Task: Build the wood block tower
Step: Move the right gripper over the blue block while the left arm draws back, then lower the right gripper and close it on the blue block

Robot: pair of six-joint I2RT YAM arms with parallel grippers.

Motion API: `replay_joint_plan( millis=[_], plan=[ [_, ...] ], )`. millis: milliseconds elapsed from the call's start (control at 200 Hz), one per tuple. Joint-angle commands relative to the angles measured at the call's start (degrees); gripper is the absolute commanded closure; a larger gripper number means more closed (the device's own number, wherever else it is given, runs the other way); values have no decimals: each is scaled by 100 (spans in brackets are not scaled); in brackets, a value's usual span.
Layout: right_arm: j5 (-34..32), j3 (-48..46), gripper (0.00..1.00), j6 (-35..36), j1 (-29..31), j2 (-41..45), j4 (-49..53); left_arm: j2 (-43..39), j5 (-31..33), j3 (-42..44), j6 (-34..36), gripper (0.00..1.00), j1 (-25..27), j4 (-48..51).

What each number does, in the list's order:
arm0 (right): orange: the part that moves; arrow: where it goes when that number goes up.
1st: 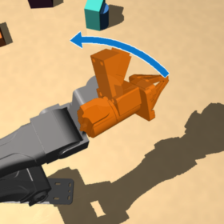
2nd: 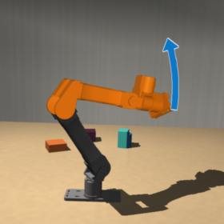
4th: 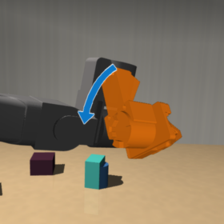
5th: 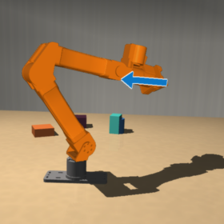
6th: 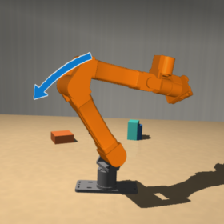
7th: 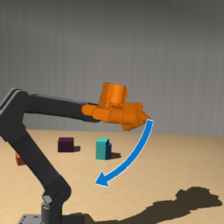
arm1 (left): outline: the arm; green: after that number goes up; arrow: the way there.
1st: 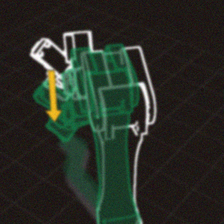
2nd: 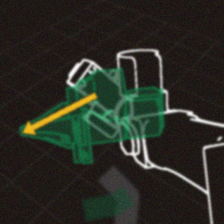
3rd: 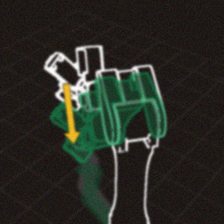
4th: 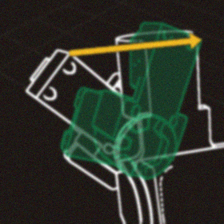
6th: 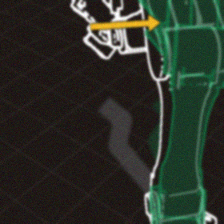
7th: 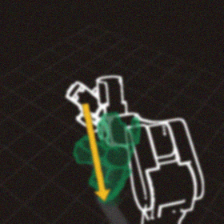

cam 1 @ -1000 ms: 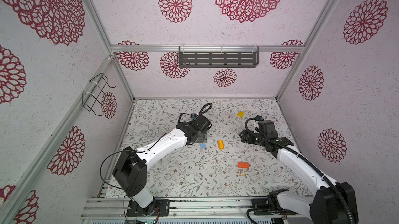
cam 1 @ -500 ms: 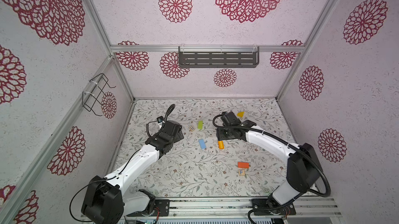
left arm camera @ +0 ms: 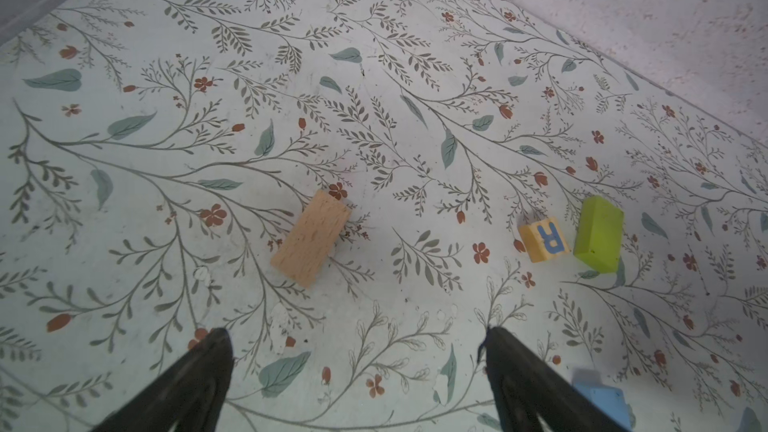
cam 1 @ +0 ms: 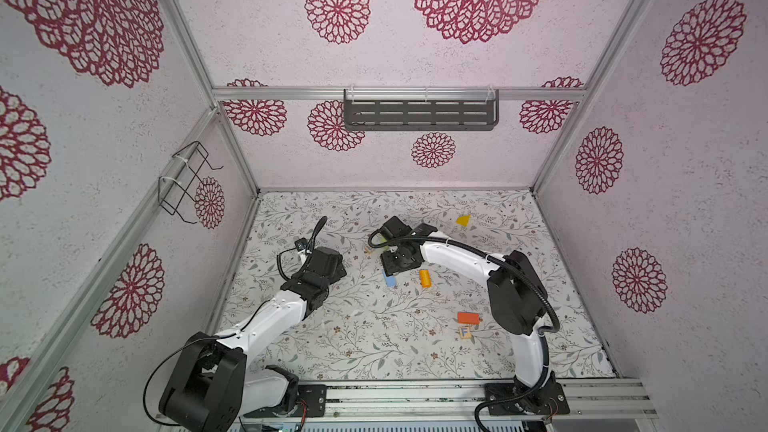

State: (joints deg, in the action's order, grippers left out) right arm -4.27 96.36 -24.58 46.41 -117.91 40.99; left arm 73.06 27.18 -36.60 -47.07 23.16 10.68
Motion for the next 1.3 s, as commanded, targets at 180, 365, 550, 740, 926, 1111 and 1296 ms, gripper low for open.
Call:
replay_joint_plan(
  millis=[180,365,550,740,926,1111,1296],
  plan=[
    [50,466,30,194,127,-371,518,31,147,465,-197,3,-66,-720],
    [73,498,35,192,148,-485,504,92,158,443,-215,3,-66,-690],
    [50,601,38,190,197,-678,558,157,156,399,-201,3,-66,-655],
    [29,610,38,146,217,-784,533,196,156,399,-198,3,-75,-680],
    [14,580,46,88,226,-835,487,240,147,395,-197,3,-77,-690],
    [-94,577,55,31,250,-808,501,286,132,389,-230,3,-79,-706],
    [-129,483,66,-77,288,-743,463,314,79,399,-267,3,-89,-733]
  ],
)
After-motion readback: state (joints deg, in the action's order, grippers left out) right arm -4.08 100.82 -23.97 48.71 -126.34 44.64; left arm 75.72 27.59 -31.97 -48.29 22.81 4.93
